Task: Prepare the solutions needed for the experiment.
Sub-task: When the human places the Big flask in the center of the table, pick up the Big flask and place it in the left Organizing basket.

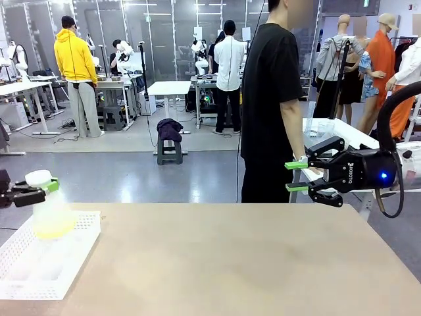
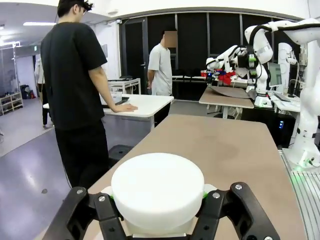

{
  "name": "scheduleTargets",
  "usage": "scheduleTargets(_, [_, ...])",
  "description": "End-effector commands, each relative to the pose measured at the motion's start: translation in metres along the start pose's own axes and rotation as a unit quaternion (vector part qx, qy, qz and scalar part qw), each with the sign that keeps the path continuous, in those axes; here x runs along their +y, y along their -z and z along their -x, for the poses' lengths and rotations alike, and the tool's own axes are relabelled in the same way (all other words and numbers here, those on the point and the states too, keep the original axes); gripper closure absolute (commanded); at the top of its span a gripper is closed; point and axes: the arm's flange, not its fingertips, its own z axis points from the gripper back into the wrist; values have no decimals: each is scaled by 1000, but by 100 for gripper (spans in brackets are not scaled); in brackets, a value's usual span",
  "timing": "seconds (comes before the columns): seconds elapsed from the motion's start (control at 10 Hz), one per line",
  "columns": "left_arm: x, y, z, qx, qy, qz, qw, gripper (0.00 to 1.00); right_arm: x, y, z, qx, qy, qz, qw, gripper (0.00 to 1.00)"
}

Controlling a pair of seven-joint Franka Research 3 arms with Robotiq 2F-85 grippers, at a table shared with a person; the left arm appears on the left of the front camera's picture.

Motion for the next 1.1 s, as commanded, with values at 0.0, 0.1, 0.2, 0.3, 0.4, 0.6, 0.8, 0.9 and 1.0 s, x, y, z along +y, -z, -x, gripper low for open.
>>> scheduleTargets(0.0, [7, 1, 17, 21, 0, -5, 1000, 100, 2, 1, 1, 1, -1, -7, 1000, 57])
scheduleTargets(0.1, [10, -1, 27, 21, -6, -5, 1000, 100, 2, 1, 1, 1, -1, -7, 1000, 57])
scheduleTargets(0.2, [10, -2, 37, 26, -10, -9, 1000, 100, 2, 1, 1, 1, -1, -7, 1000, 57])
scheduleTargets(0.3, [12, -4, 46, 28, -19, -11, 999, 100, 2, 1, 1, 1, -1, -7, 1000, 57])
scheduleTargets(0.4, [14, -5, 57, 35, -27, -9, 999, 100, 2, 1, 1, 1, -1, -7, 1000, 57])
scheduleTargets(0.6, [17, -4, 74, 39, -31, -6, 999, 100, 2, 1, 1, 1, -1, -7, 1000, 57])
scheduleTargets(0.8, [17, -3, 88, 35, -25, -1, 999, 100, 2, 1, 1, 1, -1, -7, 1000, 57])
scheduleTargets(0.9, [17, -2, 94, 33, -27, -5, 999, 100, 2, 1, 1, 1, -1, -7, 1000, 57])
scheduleTargets(1.0, [17, -3, 100, 36, -27, -5, 999, 100, 2, 1, 1, 1, -1, -7, 1000, 57])
